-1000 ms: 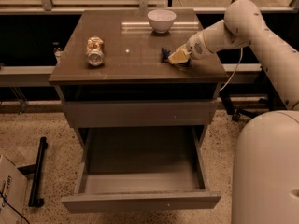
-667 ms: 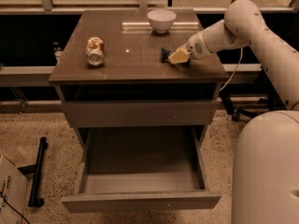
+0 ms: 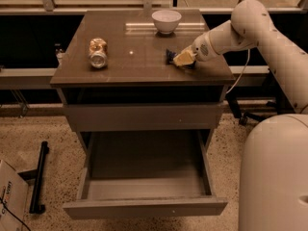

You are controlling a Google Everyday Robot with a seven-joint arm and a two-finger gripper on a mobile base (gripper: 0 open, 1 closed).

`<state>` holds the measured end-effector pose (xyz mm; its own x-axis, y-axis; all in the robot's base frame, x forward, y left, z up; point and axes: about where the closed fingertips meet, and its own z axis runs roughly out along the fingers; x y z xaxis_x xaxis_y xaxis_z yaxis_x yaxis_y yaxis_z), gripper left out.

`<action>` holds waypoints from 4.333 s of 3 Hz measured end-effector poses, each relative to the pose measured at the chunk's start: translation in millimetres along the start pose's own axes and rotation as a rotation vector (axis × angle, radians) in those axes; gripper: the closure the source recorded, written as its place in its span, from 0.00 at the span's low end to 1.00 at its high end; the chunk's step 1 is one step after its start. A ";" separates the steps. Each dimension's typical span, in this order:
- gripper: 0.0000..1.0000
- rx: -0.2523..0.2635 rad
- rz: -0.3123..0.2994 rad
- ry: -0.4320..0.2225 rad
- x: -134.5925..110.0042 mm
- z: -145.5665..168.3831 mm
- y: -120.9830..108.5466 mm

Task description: Place rxbar blueberry into middle drawer

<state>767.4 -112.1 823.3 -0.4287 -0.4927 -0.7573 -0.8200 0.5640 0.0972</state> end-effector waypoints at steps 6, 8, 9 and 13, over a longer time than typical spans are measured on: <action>0.00 -0.024 -0.147 -0.248 -37.1 -21.0 36.6; 0.00 0.033 -0.129 -0.249 -29.9 -19.0 18.5; 0.00 0.060 -0.111 -0.225 -20.9 -15.4 8.5; 0.39 0.095 -0.062 -0.163 3.1 -7.8 -5.7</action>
Offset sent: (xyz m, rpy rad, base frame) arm -0.0366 0.0357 0.0714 0.0690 -0.2330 0.1119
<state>767.8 -121.9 825.4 -0.3053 -0.4192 -0.8550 -0.8004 0.5994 -0.0082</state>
